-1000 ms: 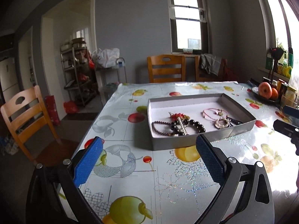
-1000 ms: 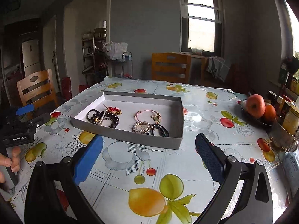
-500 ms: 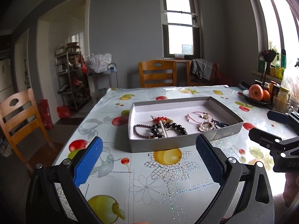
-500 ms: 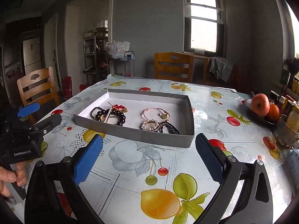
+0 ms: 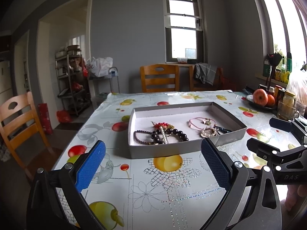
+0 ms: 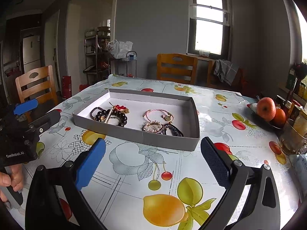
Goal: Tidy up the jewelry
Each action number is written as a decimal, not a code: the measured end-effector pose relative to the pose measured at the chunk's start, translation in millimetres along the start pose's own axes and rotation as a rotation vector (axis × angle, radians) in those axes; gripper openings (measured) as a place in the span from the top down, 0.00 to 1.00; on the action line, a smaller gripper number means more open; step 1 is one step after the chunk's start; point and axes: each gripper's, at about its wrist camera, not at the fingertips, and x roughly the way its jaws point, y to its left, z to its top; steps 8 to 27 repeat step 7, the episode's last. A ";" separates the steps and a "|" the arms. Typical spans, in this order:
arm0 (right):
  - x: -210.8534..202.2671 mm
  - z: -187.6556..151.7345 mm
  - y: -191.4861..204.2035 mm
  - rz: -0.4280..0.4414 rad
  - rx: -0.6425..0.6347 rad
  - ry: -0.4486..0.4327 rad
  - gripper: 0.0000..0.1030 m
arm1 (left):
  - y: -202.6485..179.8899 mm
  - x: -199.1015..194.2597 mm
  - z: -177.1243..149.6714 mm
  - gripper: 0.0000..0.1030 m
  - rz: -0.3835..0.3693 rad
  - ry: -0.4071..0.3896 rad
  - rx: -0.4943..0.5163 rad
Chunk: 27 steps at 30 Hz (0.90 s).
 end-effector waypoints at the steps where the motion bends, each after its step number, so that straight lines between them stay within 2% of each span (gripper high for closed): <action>1: 0.3 -0.1 -0.6 0.002 0.004 0.003 0.05 | 0.0 0.1 0.0 0.04 0.000 0.002 0.001; 27: 0.1 -0.5 -2.6 0.004 0.014 0.003 0.05 | -1.9 -1.3 0.2 0.04 -0.014 0.000 0.010</action>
